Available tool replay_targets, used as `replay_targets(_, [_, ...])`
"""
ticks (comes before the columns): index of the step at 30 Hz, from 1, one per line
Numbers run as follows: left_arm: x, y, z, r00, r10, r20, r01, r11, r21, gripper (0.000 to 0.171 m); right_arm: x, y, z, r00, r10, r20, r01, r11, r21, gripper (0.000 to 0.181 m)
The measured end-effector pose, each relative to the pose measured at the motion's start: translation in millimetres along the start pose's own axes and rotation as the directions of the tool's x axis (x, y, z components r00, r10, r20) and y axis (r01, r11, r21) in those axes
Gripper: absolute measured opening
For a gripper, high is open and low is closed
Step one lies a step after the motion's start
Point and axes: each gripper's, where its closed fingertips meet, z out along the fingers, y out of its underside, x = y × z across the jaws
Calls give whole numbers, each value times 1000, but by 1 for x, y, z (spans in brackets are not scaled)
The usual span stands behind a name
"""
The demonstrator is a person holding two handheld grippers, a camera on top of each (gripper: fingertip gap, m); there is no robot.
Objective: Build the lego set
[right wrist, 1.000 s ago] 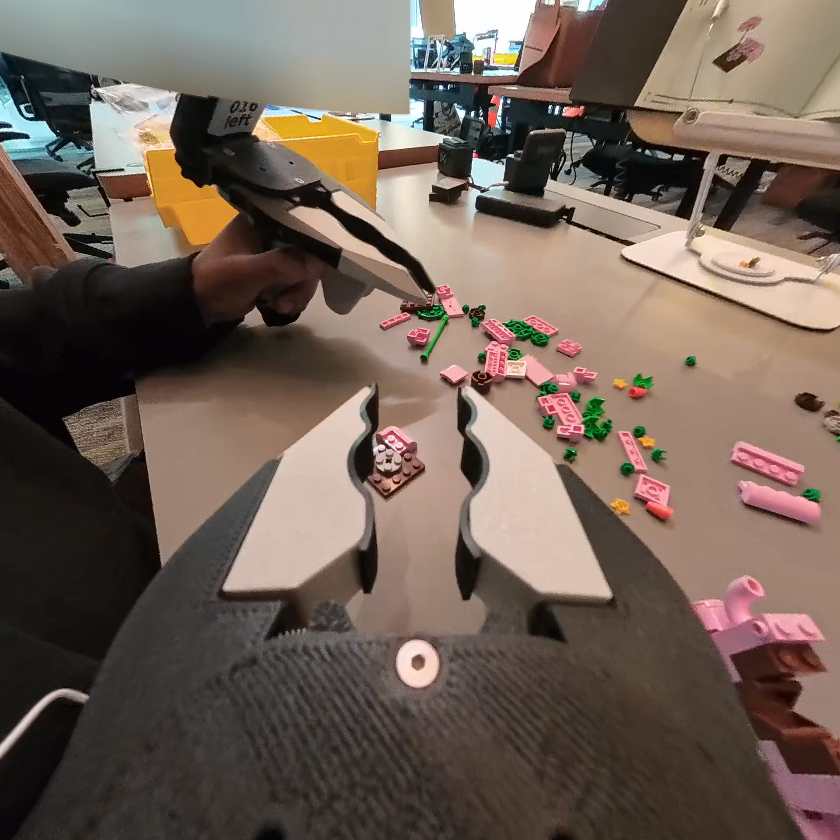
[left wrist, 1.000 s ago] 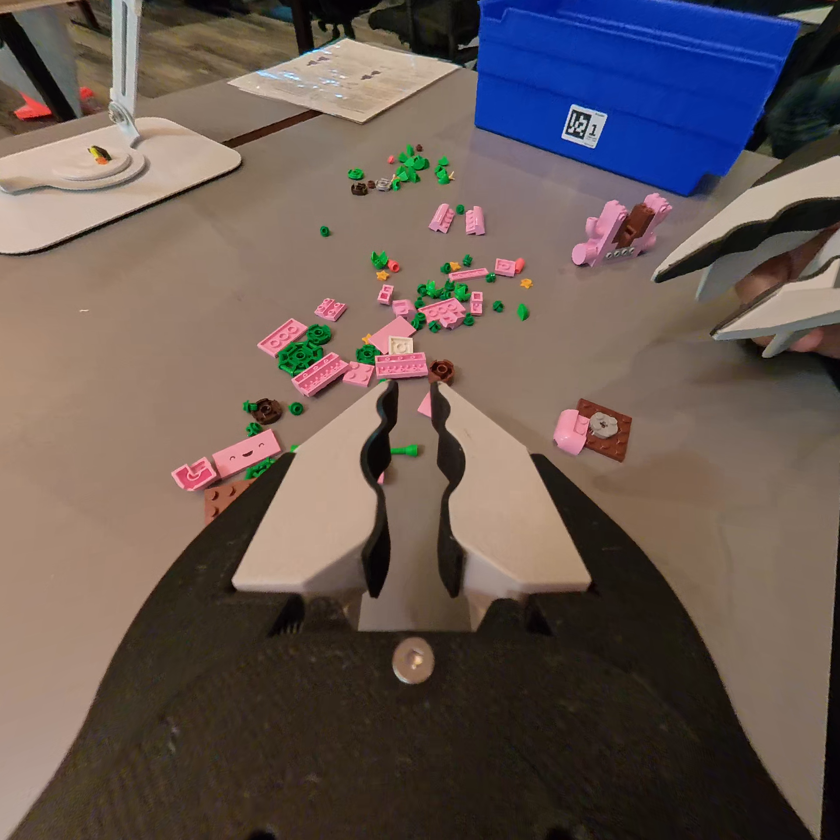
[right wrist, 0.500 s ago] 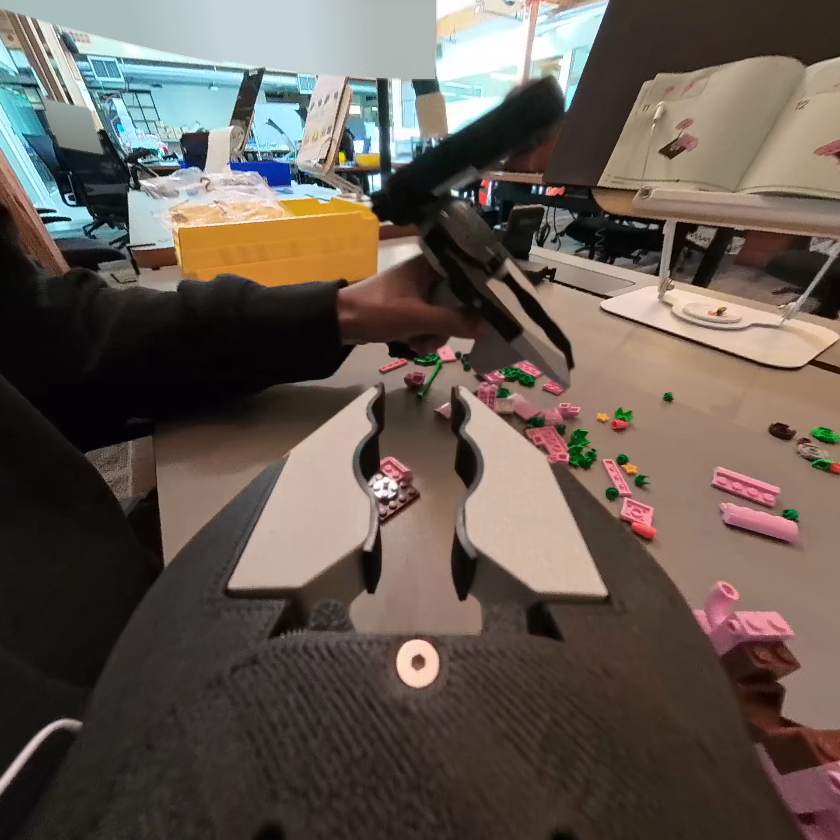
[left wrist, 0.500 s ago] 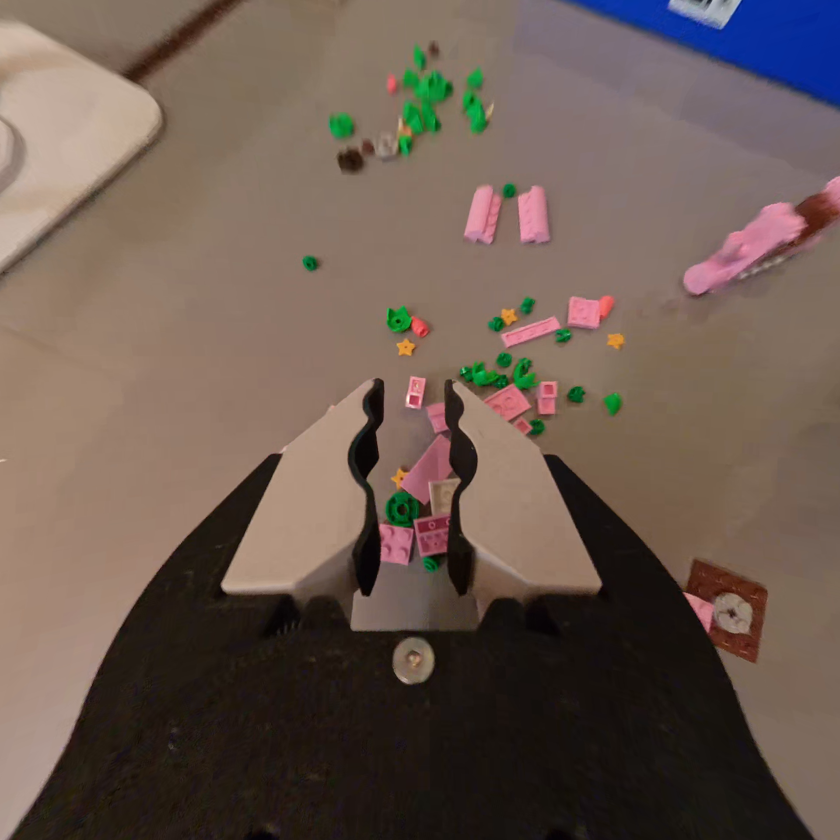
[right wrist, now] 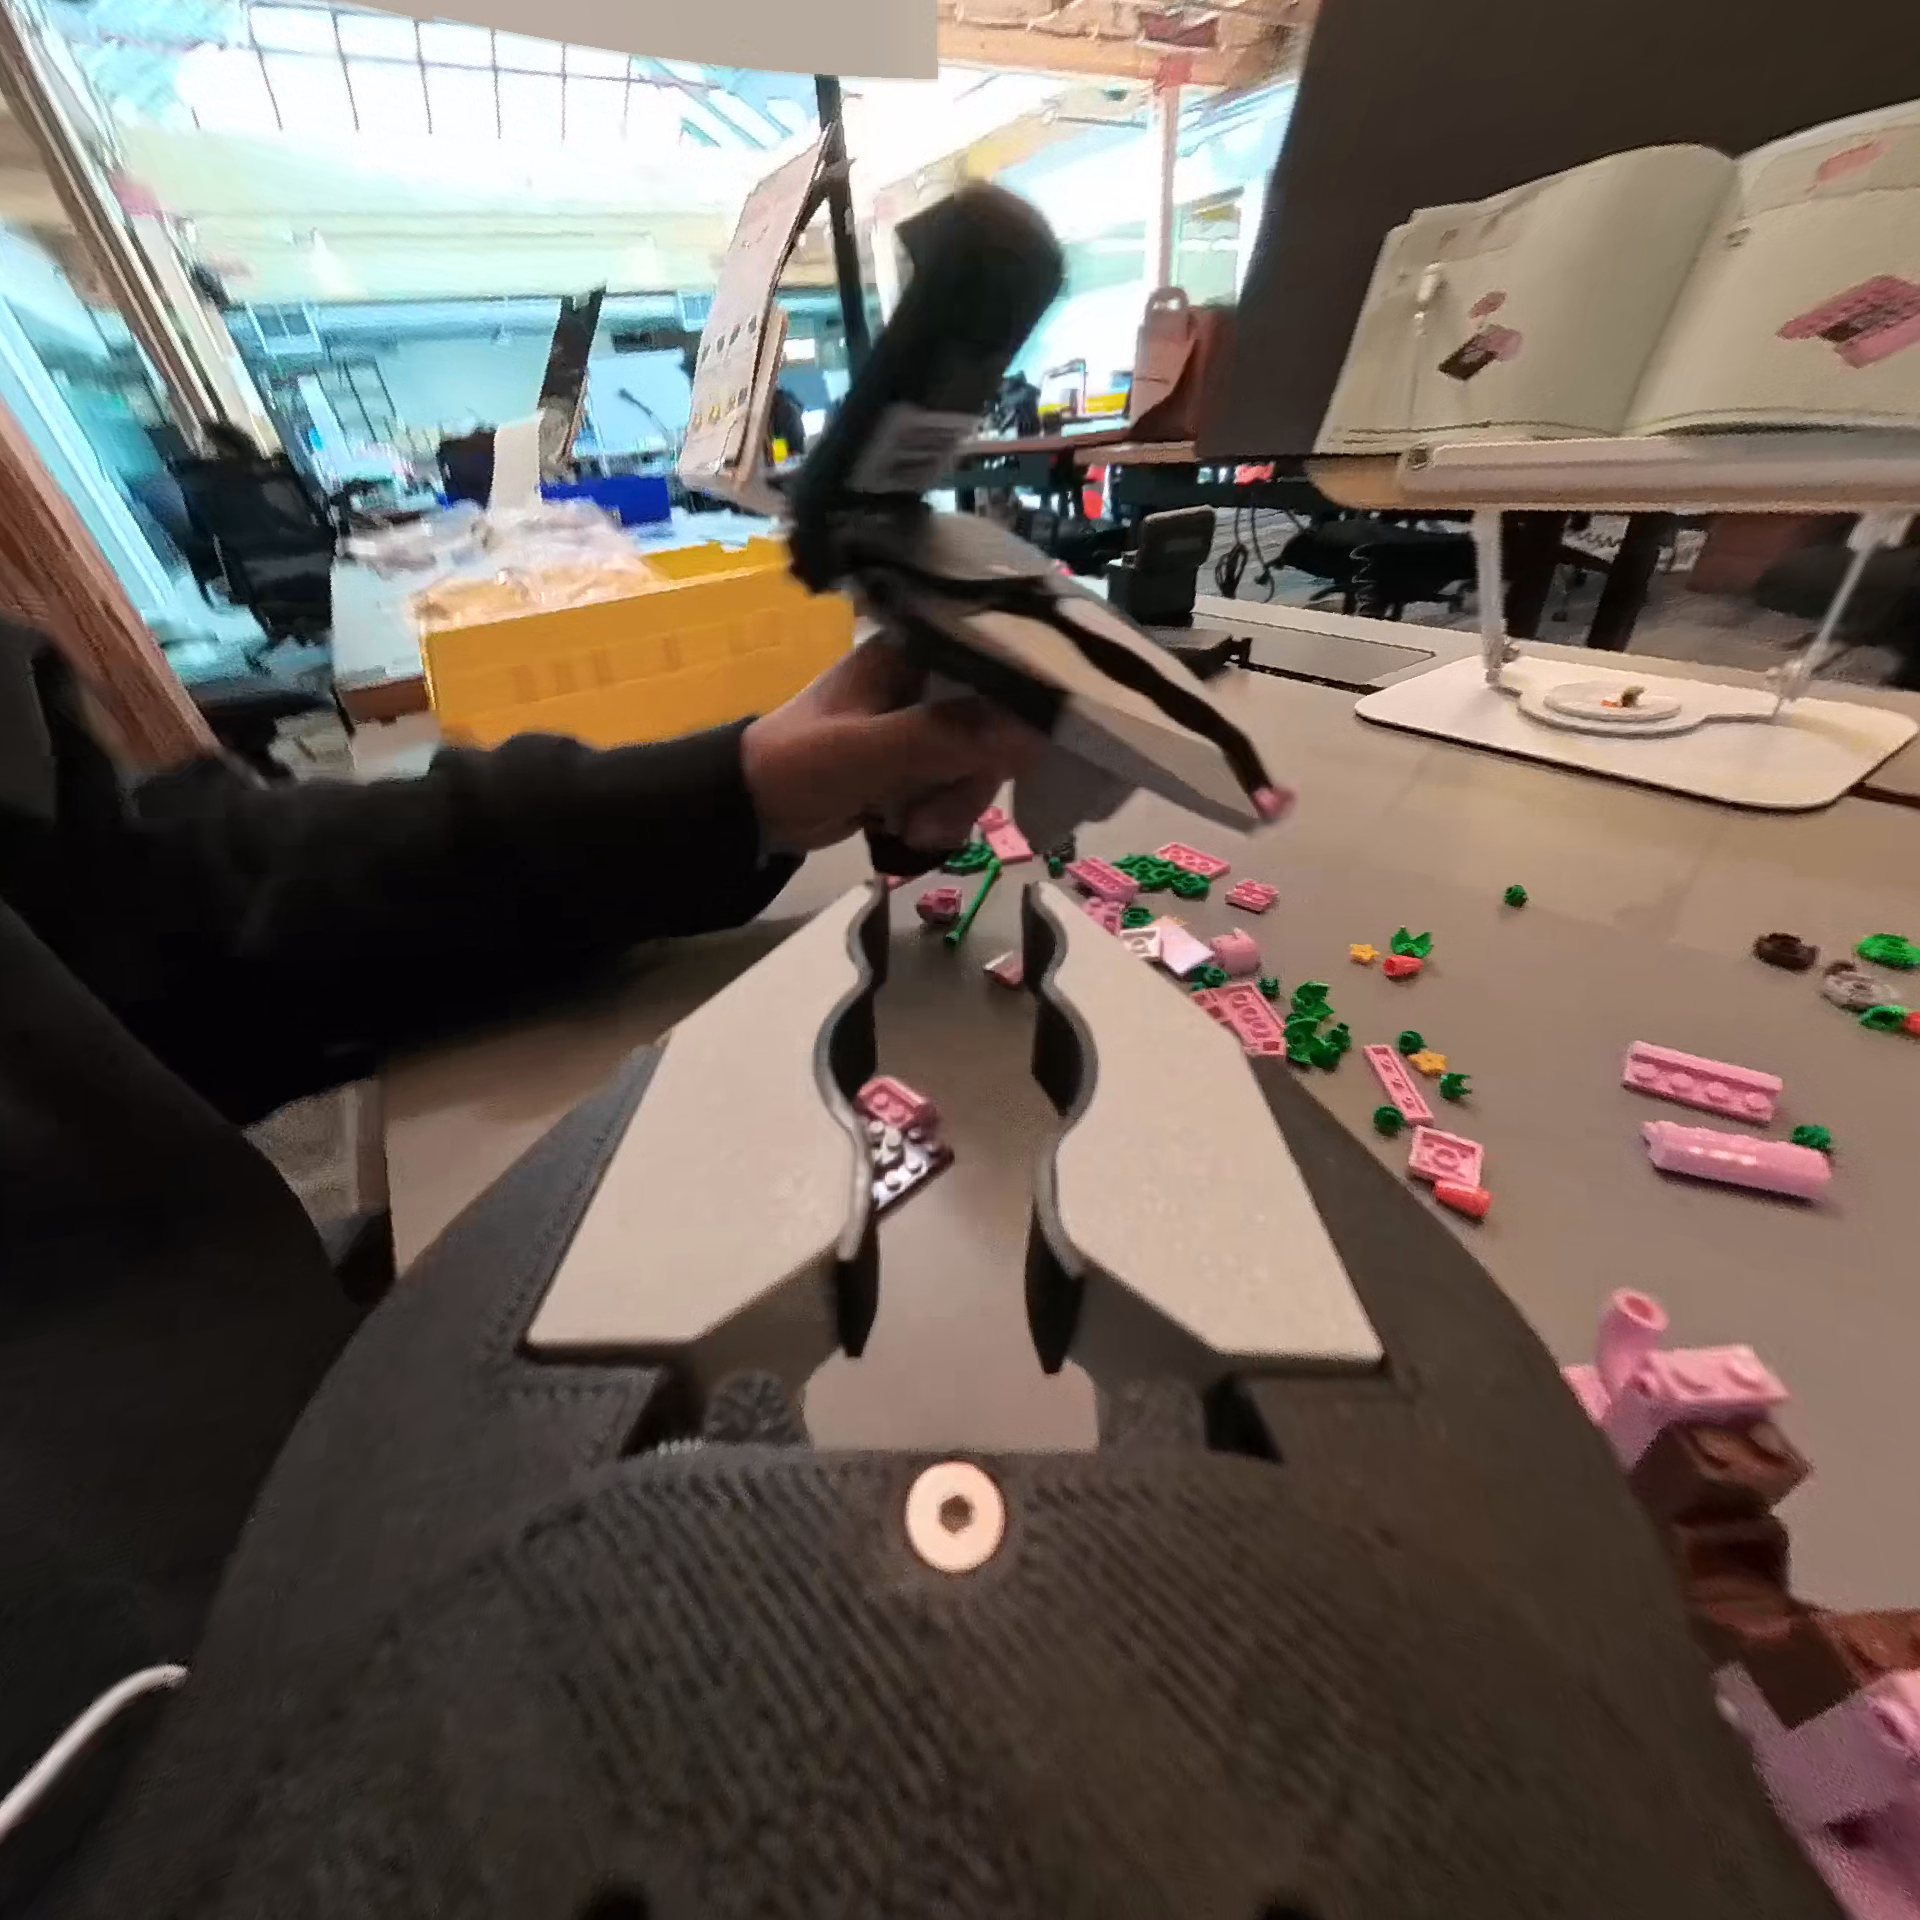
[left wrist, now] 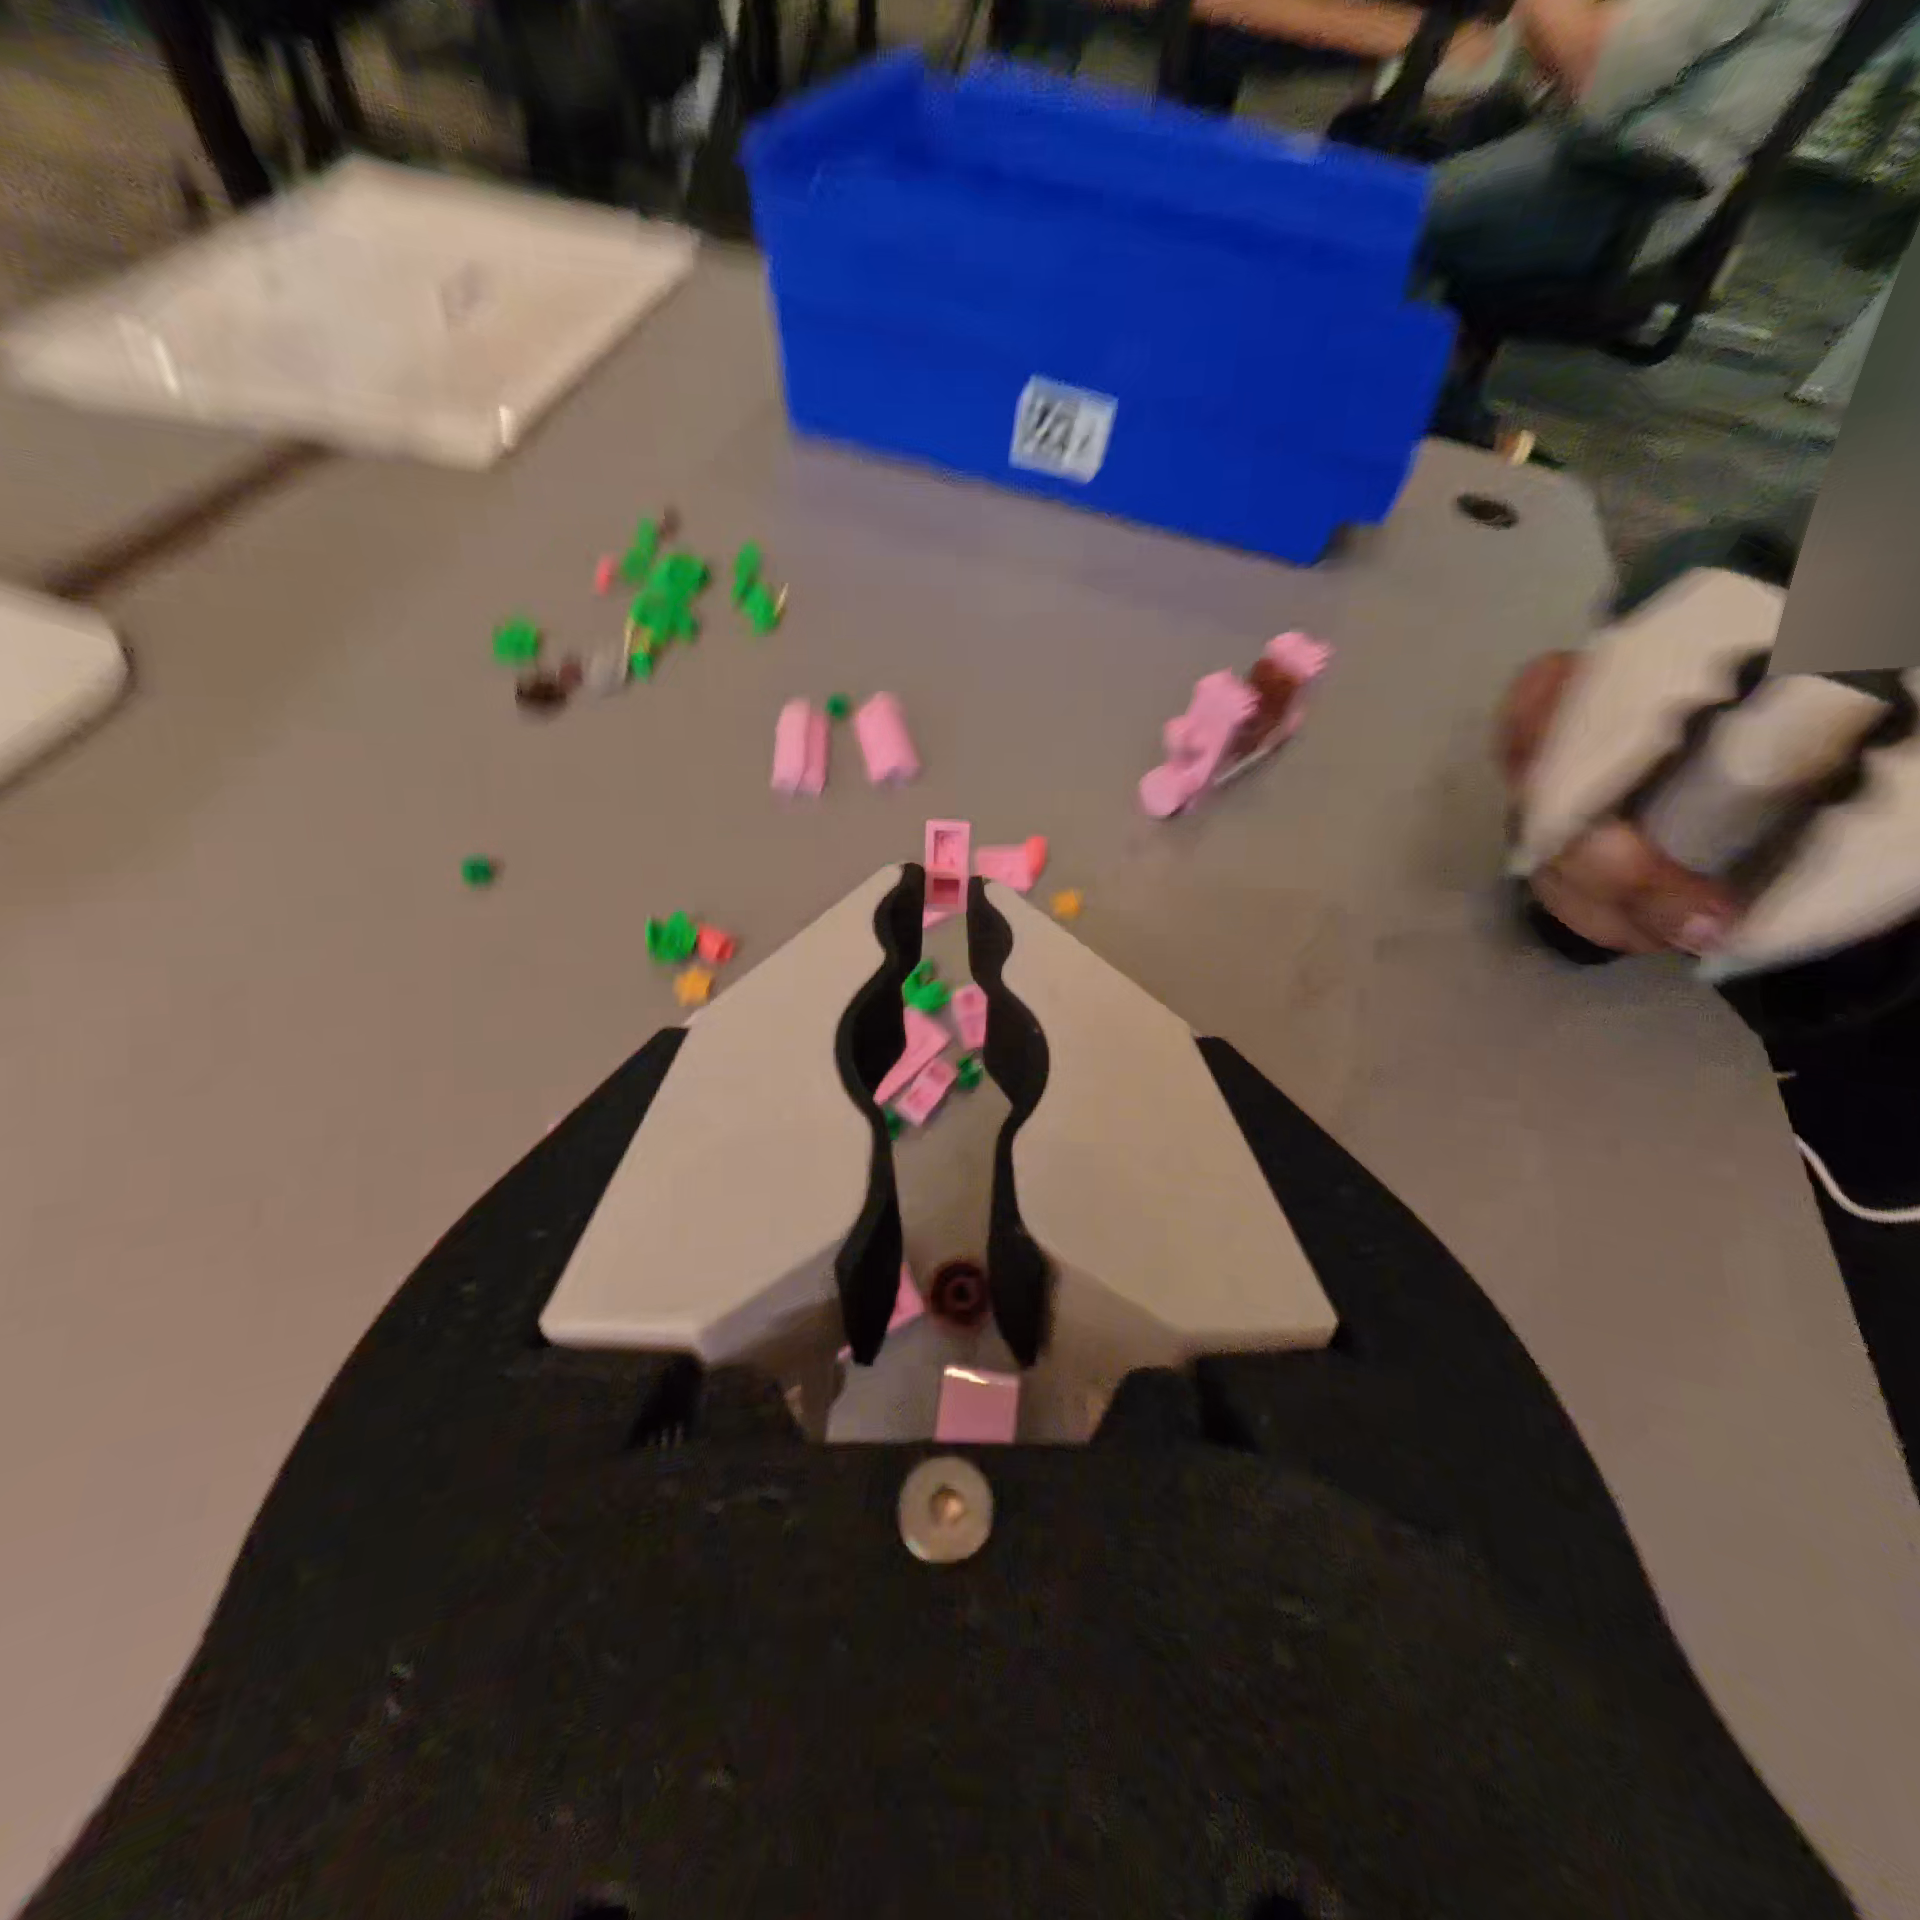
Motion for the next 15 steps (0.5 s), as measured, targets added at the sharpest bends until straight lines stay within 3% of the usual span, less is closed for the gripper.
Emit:
replay_targets(4, [49,-26,-23,982,188,29,-190,964,186,6,25,-11,1,951,306,44,-309,948,82,20])
replay_targets(7, [75,-31,-34,960,274,60,-280,929,242,6,18,-24,7,819,528,225,-558,824,95,24])
replay_targets(12, [99,-43,-51,904,391,175,-427,847,316,6,0,-33,14,622,676,395,-738,675,6,33])
replay_targets(15, [110,-46,-54,896,410,170,-444,829,341,6,-11,-42,15,502,719,481,-802,595,-54,39])
